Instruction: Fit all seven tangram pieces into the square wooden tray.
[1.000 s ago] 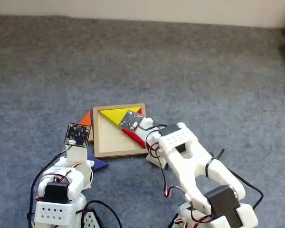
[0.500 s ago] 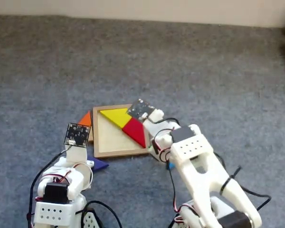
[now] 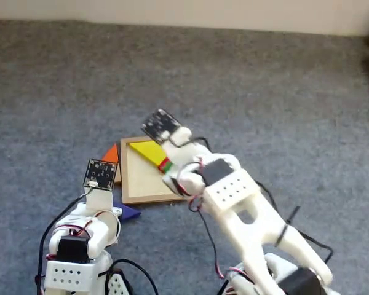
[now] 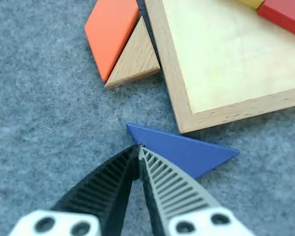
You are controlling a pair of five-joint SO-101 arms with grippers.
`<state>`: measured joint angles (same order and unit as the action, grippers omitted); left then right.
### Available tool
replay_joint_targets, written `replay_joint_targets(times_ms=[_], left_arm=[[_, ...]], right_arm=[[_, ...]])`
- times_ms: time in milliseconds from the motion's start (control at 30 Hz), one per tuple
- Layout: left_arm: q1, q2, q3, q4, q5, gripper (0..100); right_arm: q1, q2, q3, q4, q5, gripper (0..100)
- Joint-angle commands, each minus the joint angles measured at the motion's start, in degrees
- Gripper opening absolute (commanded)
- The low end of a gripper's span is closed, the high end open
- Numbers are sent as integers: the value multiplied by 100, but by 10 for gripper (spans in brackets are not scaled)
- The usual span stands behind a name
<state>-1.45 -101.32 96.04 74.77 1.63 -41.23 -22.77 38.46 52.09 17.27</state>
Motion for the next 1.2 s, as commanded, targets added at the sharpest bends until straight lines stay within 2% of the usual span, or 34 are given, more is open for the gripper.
replay_joint_targets(times_ms=[0, 233, 533, 800, 1167], left_arm=[[-66, -154, 119, 35, 53, 6], [-66, -154, 119, 35, 53, 6], [-66, -154, 119, 35, 53, 6], [-66, -154, 119, 35, 53, 6], [-66, -154, 119, 35, 53, 6]], right_arm=[[-400, 690, -778, -119, -360, 5], [-752, 1912, -1314, -119, -475, 5], [-760, 2193, -1297, -488, -475, 12], [-769, 2185, -1297, -488, -475, 212], [-831, 2141, -1297, -400, -440, 217]])
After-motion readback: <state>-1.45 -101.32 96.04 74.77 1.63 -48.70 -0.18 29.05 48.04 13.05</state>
